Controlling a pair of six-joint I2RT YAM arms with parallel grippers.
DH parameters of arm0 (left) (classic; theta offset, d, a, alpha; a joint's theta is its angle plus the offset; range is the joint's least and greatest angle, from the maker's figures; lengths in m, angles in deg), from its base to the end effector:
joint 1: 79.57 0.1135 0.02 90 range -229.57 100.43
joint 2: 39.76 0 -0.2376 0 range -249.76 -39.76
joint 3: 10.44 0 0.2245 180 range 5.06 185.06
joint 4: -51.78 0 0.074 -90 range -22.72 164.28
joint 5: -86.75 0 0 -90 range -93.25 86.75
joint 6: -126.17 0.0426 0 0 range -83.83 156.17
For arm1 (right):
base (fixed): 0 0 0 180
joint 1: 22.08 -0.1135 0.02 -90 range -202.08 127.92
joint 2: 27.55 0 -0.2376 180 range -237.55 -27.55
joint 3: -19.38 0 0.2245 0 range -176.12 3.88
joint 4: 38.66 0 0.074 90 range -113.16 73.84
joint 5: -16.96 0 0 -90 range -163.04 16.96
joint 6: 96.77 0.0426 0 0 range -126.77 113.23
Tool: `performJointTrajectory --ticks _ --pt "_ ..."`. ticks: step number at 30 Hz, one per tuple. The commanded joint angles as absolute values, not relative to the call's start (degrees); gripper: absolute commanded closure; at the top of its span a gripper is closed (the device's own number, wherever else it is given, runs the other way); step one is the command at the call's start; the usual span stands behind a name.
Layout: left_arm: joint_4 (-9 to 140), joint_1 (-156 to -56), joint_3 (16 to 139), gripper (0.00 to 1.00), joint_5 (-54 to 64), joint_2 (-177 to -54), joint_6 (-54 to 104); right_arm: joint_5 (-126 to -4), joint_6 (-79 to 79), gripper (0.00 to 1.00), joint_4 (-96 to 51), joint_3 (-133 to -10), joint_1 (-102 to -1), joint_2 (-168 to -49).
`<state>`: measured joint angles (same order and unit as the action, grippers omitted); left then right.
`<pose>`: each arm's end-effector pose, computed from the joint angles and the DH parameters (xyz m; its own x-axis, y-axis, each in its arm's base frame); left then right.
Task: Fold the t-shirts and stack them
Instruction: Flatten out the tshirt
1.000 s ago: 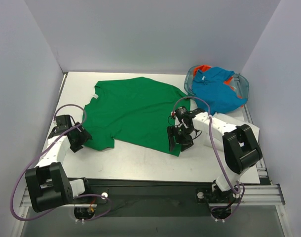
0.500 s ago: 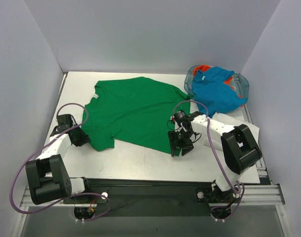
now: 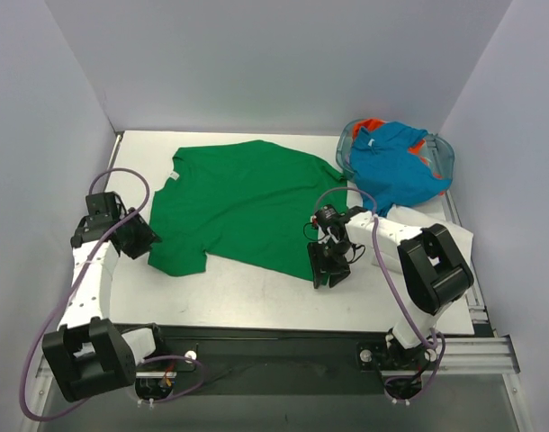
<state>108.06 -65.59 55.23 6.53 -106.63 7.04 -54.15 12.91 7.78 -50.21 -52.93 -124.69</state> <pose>0.2089 0.0445 0.2295 -0.6420 -0.6542 -0.3999 -0.5289 0.7554 -0.3868 0.2334 0.1555 0.1355 -0.9662 -0.2060 -0.1549 -0.2511 0.8877 0.3859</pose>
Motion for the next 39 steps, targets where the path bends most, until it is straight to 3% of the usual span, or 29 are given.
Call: performJointTrajectory --ticks 1,11,18,25,33,37,39 --pt "116.4 -65.2 55.7 0.49 9.3 -101.9 7.2 -55.4 13.1 0.55 7.8 -49.0 -53.5 -124.4" --pt "111.5 -64.6 49.3 0.41 7.7 -103.9 8.2 -56.3 13.1 0.57 7.0 -49.5 -53.4 -124.2" --pt "102.9 -64.6 48.8 0.29 9.3 -112.3 11.6 -56.3 13.3 0.73 6.5 -49.9 -53.4 -125.3" --pt "103.8 -64.6 52.9 0.28 3.9 -117.9 12.4 -57.0 13.3 0.78 7.2 -50.7 -53.3 -124.8" --pt "101.3 -64.7 49.0 0.27 2.6 -117.9 13.6 -57.7 13.2 0.79 8.1 -51.8 -53.0 -125.1" --pt "97.2 -64.8 48.0 0.37 4.4 -119.6 14.0 -57.5 13.0 0.81 8.7 -52.7 -52.9 -126.1" --pt "96.3 -64.8 49.0 0.56 5.1 -121.4 14.5 -57.5 12.9 0.85 8.8 -53.2 -52.9 -126.2"
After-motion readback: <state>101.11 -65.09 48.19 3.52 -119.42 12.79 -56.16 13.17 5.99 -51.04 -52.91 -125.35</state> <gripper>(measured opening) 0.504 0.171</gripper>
